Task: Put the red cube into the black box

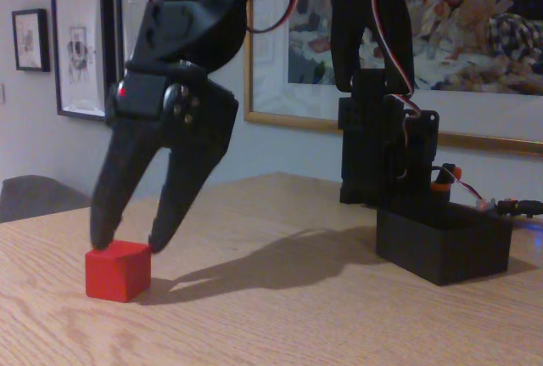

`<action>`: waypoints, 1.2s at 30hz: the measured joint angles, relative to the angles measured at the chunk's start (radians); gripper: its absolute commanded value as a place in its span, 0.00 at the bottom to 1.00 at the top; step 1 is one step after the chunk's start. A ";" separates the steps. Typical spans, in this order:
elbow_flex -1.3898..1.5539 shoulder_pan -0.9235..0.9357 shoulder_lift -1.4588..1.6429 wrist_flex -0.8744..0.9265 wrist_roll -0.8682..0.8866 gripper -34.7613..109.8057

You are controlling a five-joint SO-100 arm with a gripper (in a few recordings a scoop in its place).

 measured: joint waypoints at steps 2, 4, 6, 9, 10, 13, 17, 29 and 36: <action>-0.003 -0.005 -0.002 0.000 0.008 0.39; -0.006 0.000 -0.011 0.000 0.008 0.39; -0.008 -0.002 -0.018 0.000 0.008 0.39; -0.009 -0.006 -0.035 0.000 0.008 0.39; -0.011 -0.006 -0.044 0.000 0.009 0.39; -0.023 -0.005 -0.051 -0.006 0.009 0.38; -0.026 -0.020 -0.069 -0.008 0.018 0.29; 0.012 -0.037 -0.037 0.003 0.028 0.22; 0.032 -0.025 0.196 0.201 0.028 0.20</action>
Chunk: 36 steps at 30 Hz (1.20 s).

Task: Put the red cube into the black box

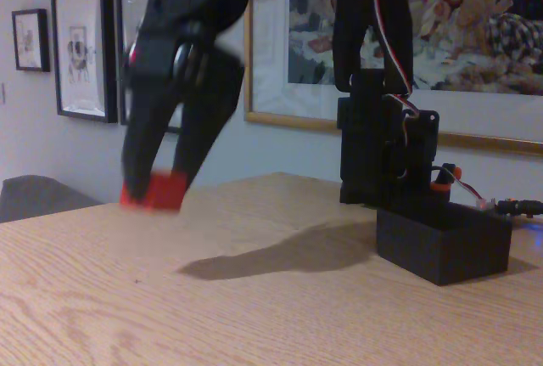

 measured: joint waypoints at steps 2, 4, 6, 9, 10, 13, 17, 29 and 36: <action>0.000 0.017 0.077 0.069 0.000 0.20; 0.003 0.049 0.160 0.132 0.008 0.20; 0.031 0.071 0.236 0.178 0.026 0.15; 0.091 0.127 0.357 0.232 0.069 0.13; 0.110 0.155 0.391 0.242 0.078 0.13; 0.178 0.230 0.479 0.276 0.098 0.13; 0.268 0.350 0.554 0.282 0.095 0.13; 0.545 0.574 0.655 0.198 0.117 0.12; 0.601 0.657 0.649 0.126 0.092 0.13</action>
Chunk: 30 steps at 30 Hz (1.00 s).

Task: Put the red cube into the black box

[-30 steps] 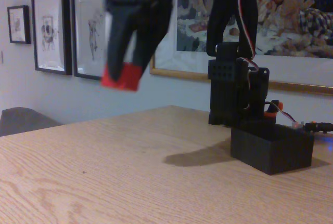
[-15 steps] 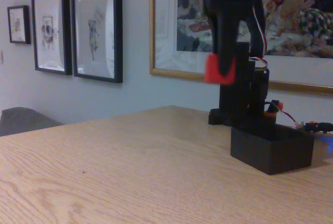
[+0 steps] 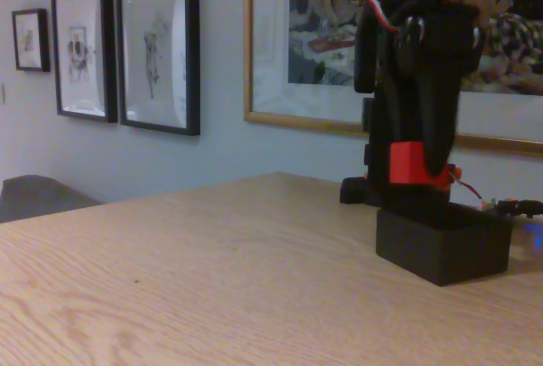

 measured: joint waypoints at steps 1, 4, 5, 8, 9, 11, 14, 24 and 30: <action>0.008 0.015 -0.002 -0.014 -0.012 0.13; 0.023 0.038 -0.002 -0.049 -0.048 0.13; 0.026 0.052 -0.003 -0.060 -0.063 0.13; 0.054 0.072 -0.011 -0.087 -0.104 0.13; 0.060 0.075 -0.012 -0.089 -0.115 0.13; 0.071 0.084 -0.014 -0.104 -0.135 0.13; 0.103 0.083 -0.014 -0.118 -0.147 0.13; 0.183 0.060 0.061 -0.144 -0.196 0.13; 0.187 0.051 0.067 -0.146 -0.202 0.13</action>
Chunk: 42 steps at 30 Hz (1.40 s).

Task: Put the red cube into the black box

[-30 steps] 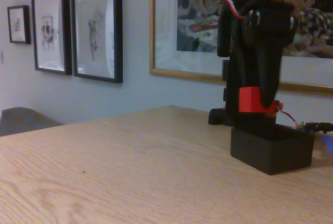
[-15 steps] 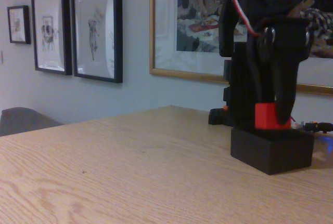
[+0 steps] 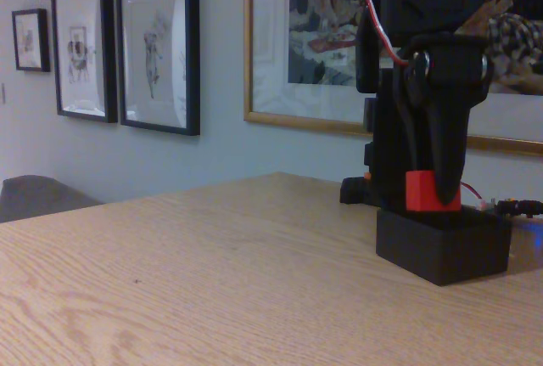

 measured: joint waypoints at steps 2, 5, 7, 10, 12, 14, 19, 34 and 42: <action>0.000 -0.002 0.000 0.000 0.000 0.16; 0.000 -0.002 0.000 0.000 0.000 0.22; 0.000 -0.002 0.000 0.000 -0.012 0.24; 0.006 0.005 0.002 0.000 -0.025 0.23; 0.011 0.008 0.015 0.000 -0.031 0.24; 0.020 0.003 0.069 -0.006 -0.048 0.24; 0.061 0.005 0.118 -0.012 -0.084 0.24; 0.121 0.006 0.224 -0.031 -0.172 0.26; 0.118 0.006 0.199 -0.028 -0.172 0.34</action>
